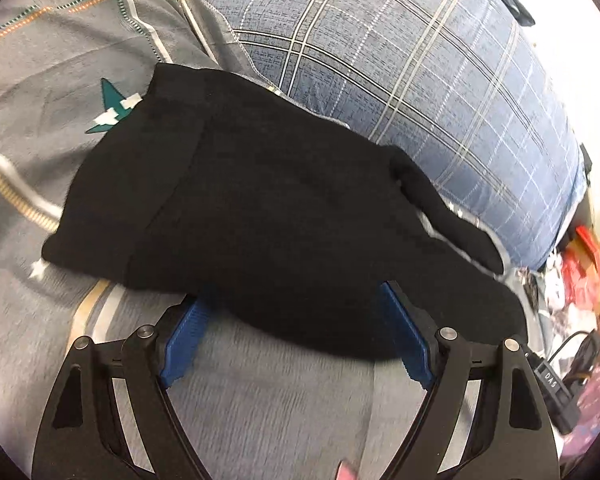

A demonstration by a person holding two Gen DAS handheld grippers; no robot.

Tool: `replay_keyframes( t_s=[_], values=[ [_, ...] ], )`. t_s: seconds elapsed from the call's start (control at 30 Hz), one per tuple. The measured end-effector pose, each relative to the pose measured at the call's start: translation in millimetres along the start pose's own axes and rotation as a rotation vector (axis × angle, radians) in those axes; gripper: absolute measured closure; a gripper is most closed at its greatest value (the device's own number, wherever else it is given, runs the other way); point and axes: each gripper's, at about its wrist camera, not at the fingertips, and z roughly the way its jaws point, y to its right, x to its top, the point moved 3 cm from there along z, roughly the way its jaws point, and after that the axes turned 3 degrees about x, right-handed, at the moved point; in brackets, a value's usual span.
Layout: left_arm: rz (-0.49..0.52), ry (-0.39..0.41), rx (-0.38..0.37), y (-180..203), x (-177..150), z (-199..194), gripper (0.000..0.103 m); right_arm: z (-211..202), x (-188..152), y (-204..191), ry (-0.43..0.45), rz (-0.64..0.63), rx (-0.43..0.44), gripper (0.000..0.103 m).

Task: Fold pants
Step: 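Grasp the waistband edge of the black pants with both grippers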

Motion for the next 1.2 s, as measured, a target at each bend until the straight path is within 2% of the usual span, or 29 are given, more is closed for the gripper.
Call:
replay_keyframes(
  t_s=[0.17, 0.23, 0.3, 0.33, 0.37, 0.47, 0.57, 0.7, 0.8, 0.97, 1.07, 1.13, 1.17, 1.2],
  values=[
    [0.02, 0.005, -0.013, -3, 13, 10, 0.019, 12, 17, 13, 0.064, 0.079, 0.064, 0.031],
    [0.008, 0.001, -0.032, -7, 15, 11, 0.02, 14, 21, 18, 0.101, 0.14, 0.091, 0.043],
    [-0.008, -0.001, -0.047, -11, 17, 9, 0.033, 19, 24, 23, 0.1, 0.176, 0.079, 0.077],
    [-0.002, -0.006, -0.026, -14, 18, 9, 0.054, 19, 24, 23, 0.101, 0.186, 0.079, 0.082],
    [0.004, -0.013, -0.008, -17, 18, 10, 0.071, 17, 24, 24, 0.106, 0.194, 0.082, 0.089],
    [-0.022, -0.025, -0.028, -25, 20, 10, 0.087, 12, 23, 16, 0.105, 0.137, 0.068, 0.093],
    [0.027, 0.018, -0.024, -19, 21, -3, 0.09, 3, 19, 8, 0.113, 0.071, 0.069, 0.096],
    [0.089, 0.053, -0.02, -15, 18, -29, 0.092, -11, 10, 6, 0.111, 0.053, 0.088, 0.097],
    [0.104, 0.046, -0.045, -23, 11, -48, 0.092, -27, 3, -1, 0.106, 0.024, 0.097, 0.097],
    [0.182, 0.011, 0.003, -38, -14, -65, 0.092, -46, -14, -11, 0.076, -0.005, 0.116, 0.097],
    [0.153, -0.053, 0.007, -52, -25, -53, 0.092, -38, -34, -8, 0.007, 0.0, 0.084, 0.097],
    [0.096, -0.095, -0.012, -63, -31, -48, 0.091, -31, -41, 1, -0.05, 0.062, 0.079, 0.097],
    [0.08, -0.103, -0.019, -65, -31, -48, 0.087, -33, -40, 4, -0.045, 0.089, 0.093, 0.094],
    [0.066, -0.104, -0.018, -67, -32, -50, 0.085, -36, -40, 7, -0.043, 0.109, 0.084, 0.087]
  ],
)
